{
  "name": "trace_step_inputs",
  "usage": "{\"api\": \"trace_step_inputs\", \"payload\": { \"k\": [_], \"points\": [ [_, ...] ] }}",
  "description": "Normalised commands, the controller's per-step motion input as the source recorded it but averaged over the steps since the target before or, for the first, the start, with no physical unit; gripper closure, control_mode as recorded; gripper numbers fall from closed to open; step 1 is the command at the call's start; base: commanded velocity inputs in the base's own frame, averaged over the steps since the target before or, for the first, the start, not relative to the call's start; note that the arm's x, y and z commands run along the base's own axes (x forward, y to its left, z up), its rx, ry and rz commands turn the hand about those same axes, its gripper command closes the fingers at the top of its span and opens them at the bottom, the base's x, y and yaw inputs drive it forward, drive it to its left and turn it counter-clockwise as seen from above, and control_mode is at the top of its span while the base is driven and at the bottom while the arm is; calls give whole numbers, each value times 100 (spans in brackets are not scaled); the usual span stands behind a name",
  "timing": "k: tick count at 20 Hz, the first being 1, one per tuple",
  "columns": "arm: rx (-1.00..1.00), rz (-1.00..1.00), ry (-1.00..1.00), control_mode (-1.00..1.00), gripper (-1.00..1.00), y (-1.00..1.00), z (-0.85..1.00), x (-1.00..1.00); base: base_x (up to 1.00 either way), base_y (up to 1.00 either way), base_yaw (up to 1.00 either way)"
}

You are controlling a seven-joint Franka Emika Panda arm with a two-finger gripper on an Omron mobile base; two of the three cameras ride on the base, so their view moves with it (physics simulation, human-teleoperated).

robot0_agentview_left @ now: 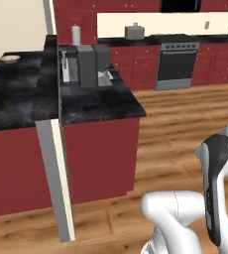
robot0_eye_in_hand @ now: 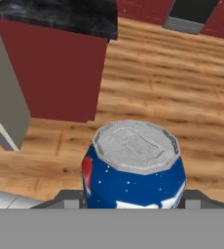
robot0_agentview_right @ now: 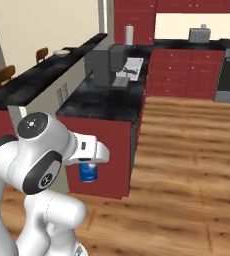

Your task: Open the fridge, grab two sodas, and place both sodas inside the bowl with ice on the dining counter.

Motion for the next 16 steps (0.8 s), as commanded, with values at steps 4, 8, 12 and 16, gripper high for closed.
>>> {"api": "trace_step_inputs", "payload": {
  "k": [4,8,12,16],
  "points": [
    [0,0,0,100,100,0,0,0,-28,100,-2],
    [0,0,0,100,100,0,0,0,-30,100,-2],
    [0,0,0,100,100,0,0,0,-32,100,-2],
    [0,0,0,100,100,0,0,0,-32,100,-3]
  ]
}}
